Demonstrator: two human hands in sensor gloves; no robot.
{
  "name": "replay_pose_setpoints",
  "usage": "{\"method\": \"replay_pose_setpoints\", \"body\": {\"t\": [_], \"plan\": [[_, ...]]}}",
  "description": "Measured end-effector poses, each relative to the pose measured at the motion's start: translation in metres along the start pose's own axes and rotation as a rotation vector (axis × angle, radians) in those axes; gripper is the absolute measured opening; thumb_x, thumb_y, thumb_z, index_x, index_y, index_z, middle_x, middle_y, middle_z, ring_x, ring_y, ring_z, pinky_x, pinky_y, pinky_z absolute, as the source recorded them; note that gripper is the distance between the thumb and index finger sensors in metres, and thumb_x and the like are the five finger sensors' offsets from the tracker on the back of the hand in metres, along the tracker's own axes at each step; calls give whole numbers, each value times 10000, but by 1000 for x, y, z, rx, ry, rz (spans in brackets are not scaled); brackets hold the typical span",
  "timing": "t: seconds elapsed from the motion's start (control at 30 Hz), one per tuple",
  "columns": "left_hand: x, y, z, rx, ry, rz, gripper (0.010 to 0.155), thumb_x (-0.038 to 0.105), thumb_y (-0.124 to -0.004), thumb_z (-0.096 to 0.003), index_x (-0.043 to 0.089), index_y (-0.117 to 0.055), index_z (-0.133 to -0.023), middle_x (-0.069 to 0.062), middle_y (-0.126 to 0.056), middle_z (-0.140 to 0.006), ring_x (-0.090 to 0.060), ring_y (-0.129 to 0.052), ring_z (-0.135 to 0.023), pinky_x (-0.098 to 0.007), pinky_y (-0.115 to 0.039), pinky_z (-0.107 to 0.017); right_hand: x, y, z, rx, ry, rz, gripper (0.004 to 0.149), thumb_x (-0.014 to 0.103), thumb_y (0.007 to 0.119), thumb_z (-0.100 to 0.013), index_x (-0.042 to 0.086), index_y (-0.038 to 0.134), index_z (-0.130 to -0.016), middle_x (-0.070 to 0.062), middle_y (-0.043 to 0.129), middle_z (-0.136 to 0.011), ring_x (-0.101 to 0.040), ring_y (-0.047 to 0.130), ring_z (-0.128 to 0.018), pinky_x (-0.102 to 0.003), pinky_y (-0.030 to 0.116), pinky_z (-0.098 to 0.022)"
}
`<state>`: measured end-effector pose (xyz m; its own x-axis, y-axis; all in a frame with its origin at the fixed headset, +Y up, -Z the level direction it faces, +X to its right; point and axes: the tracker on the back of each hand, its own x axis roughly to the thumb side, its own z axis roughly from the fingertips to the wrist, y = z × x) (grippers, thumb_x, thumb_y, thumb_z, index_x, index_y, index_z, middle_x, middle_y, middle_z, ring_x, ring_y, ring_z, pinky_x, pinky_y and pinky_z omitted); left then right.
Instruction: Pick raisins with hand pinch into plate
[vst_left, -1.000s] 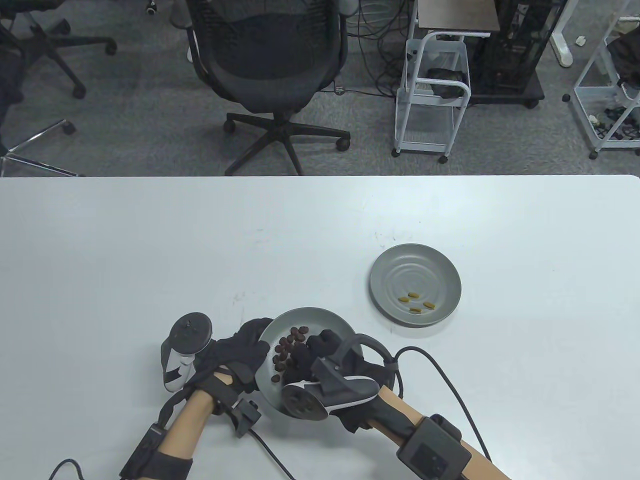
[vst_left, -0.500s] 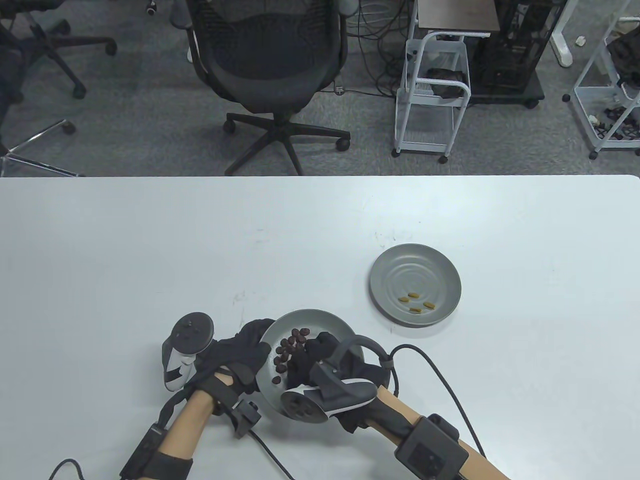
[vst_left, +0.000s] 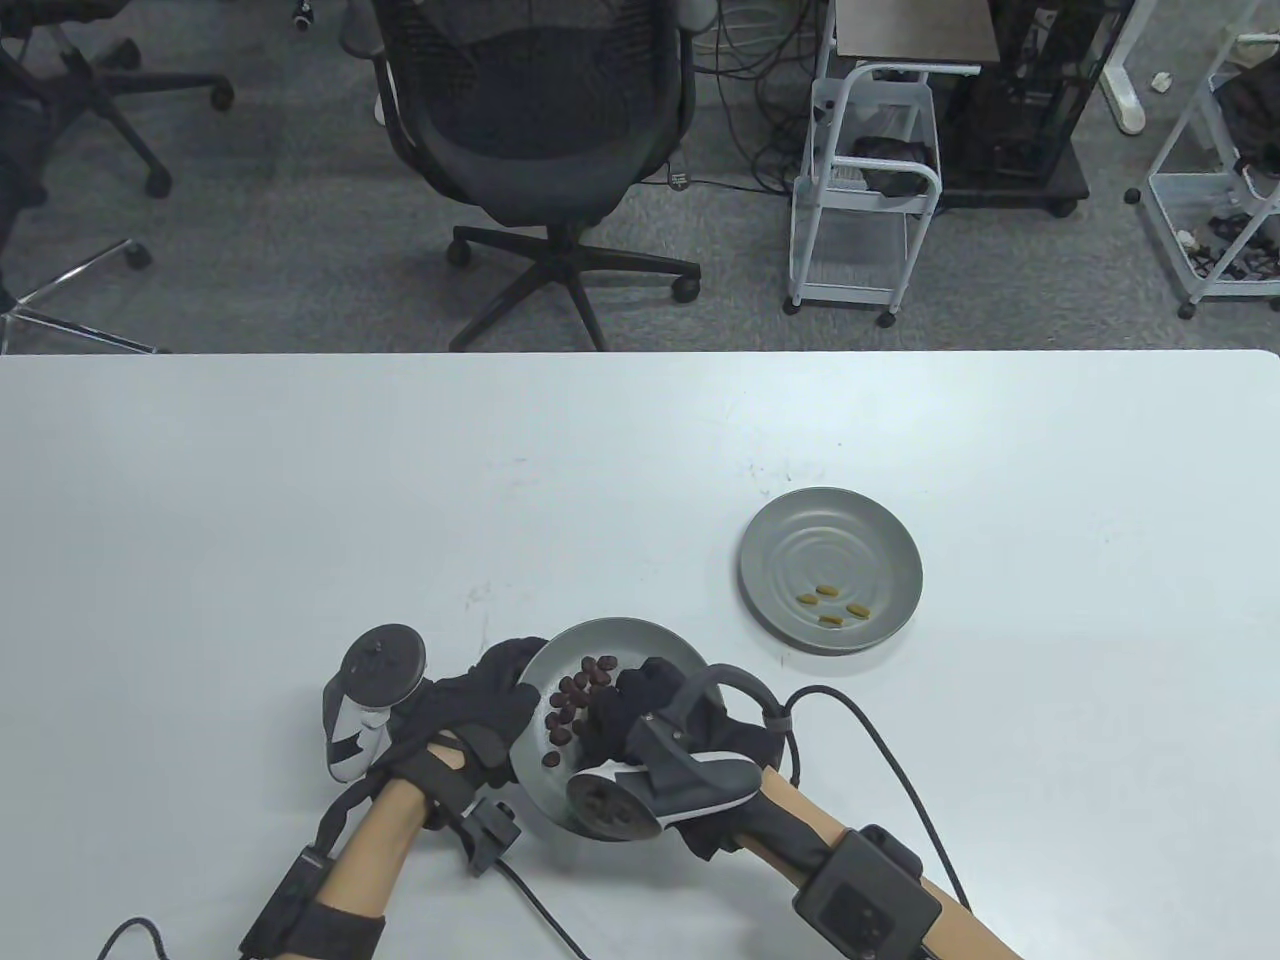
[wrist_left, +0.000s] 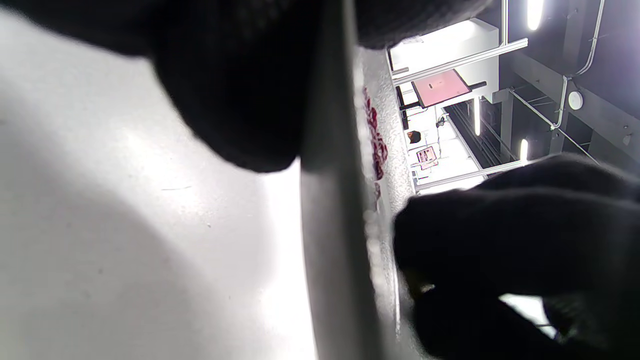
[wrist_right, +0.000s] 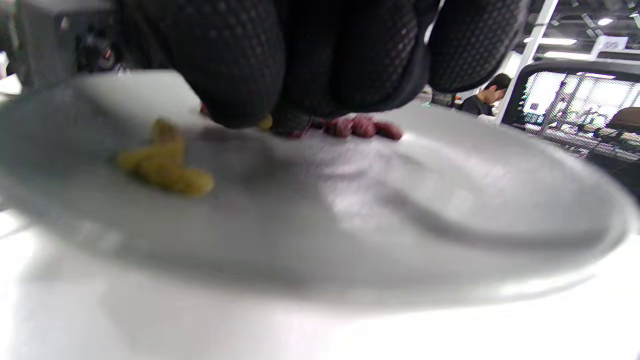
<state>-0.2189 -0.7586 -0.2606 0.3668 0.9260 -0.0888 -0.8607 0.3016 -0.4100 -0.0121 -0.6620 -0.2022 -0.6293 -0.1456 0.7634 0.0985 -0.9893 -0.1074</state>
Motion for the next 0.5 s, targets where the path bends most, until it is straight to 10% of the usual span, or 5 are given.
{"method": "replay_pose_setpoints", "body": {"t": [0.27, 0.5], "plan": [[1, 0, 0, 0, 2, -6, 585, 300, -728, -480, 159, -614, -1036, -155, -954, -791, -226, -1027, -142, -343, -901, -58, -84, -24, 7, -141, 324, -35, 443, 346, 866, -480, 155, 869, -879, -92, 881, -759, -286, 899, -584, -594, 728, -651], [1, 0, -1, -6, -4, -17, 587, 302, -728, -480, 160, -613, -1037, -154, -955, -791, -224, -1028, -143, -342, -901, -58, -164, 36, 11, -57, 625, -58, 442, 351, 863, -481, 153, 869, -876, -94, 885, -748, -282, 904, -571, -602, 729, -640]]}}
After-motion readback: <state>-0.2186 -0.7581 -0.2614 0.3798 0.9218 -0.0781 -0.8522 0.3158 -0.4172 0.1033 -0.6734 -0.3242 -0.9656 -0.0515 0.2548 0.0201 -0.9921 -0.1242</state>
